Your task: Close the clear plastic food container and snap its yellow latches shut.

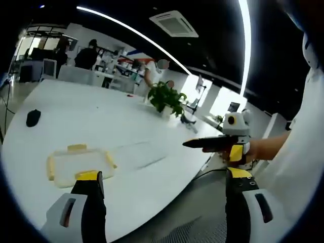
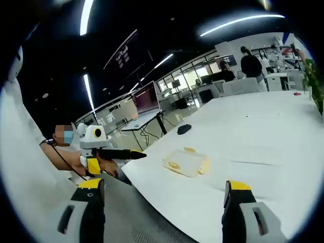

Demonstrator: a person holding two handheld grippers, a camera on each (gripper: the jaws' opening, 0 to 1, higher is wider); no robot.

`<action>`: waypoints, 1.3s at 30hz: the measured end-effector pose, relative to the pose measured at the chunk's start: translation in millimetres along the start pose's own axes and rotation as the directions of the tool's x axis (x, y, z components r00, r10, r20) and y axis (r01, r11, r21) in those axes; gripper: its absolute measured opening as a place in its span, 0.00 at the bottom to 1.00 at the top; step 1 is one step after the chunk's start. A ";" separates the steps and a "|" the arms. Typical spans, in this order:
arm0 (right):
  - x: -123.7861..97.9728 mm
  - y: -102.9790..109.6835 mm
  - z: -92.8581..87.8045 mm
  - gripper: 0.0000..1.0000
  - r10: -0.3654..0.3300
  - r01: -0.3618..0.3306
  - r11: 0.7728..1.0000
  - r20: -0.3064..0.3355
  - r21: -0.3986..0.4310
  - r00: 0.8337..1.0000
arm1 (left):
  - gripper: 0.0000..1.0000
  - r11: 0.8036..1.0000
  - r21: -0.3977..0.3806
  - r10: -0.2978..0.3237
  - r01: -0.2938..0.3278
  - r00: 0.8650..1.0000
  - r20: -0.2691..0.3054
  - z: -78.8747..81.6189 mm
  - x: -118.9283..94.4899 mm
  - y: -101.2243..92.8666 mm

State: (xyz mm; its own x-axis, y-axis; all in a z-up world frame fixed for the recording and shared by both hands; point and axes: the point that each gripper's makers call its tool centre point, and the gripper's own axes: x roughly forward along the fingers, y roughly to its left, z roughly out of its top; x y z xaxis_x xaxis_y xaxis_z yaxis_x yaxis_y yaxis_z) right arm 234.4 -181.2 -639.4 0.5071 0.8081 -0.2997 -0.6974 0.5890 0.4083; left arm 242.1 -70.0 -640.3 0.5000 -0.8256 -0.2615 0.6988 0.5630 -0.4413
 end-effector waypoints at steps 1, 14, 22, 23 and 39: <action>-0.1 -0.1 -0.2 0.99 -0.001 0.001 1.000 -0.001 0.000 1.000 | 0.99 1.000 -0.003 0.002 -0.002 1.000 0.001 0.1 -0.3 0.9; 0.3 0.2 -0.6 0.99 -0.002 0.002 1.000 -0.001 -0.002 1.000 | 0.99 1.000 -0.005 0.006 -0.006 1.000 -0.003 -1.1 -0.4 2.0; 0.0 -0.7 -0.2 0.99 -0.005 0.005 1.000 0.001 -0.002 1.000 | 0.99 1.000 -0.004 0.008 -0.008 1.000 0.002 -0.5 -0.4 2.3; -0.3 -1.4 0.4 0.99 -0.008 0.008 1.000 0.005 -0.002 1.000 | 0.99 1.000 -0.006 0.008 -0.008 1.000 0.003 -0.3 -0.4 2.2; -1.1 -2.0 1.6 0.99 -0.008 0.008 1.000 0.016 0.000 1.000 | 0.99 1.000 -0.003 0.013 -0.013 1.000 0.002 -0.5 -0.7 2.5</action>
State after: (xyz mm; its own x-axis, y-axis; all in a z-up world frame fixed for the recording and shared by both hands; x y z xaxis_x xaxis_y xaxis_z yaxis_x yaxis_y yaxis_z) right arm 236.0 -183.2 -638.5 0.5206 0.8032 -0.2896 -0.6931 0.5956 0.4061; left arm 243.2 -68.0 -641.8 0.5103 -0.8181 -0.2652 0.6909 0.5736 -0.4400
